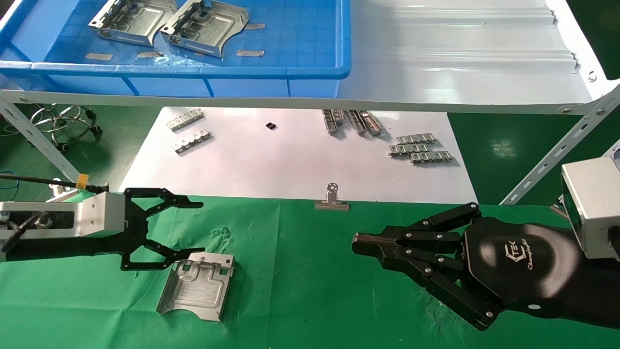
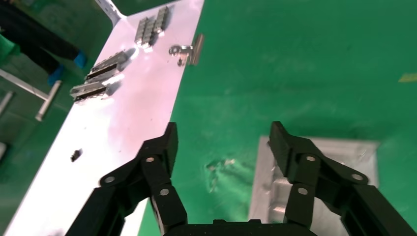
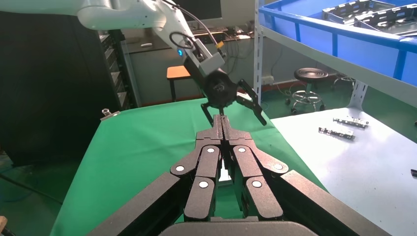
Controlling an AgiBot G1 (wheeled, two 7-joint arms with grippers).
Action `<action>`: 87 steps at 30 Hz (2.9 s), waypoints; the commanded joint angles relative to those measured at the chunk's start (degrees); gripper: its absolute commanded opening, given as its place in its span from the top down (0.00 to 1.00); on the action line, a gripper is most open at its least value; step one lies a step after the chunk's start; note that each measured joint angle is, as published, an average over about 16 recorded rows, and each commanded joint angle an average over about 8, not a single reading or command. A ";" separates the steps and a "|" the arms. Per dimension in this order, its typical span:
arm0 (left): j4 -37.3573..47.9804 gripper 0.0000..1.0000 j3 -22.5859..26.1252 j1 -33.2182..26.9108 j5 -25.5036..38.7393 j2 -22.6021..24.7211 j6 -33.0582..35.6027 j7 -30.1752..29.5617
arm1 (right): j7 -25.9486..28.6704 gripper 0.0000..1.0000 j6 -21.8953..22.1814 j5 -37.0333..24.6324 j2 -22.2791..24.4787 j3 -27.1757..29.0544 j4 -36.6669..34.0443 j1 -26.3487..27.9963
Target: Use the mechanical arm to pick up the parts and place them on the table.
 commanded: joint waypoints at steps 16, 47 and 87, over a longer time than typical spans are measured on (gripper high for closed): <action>-16.92 0.00 -8.93 8.67 -4.75 -4.25 -1.37 -17.34 | 0.00 0.00 0.00 0.00 0.00 0.00 0.00 0.00; -51.07 0.00 -27.22 26.81 -13.23 -12.27 -4.74 -46.83 | 0.00 0.00 0.00 0.00 0.00 0.00 0.00 0.00; -65.09 0.00 -34.74 34.28 -16.78 -15.58 -6.16 -58.79 | 0.00 0.00 0.01 0.01 0.00 0.00 -0.02 -0.02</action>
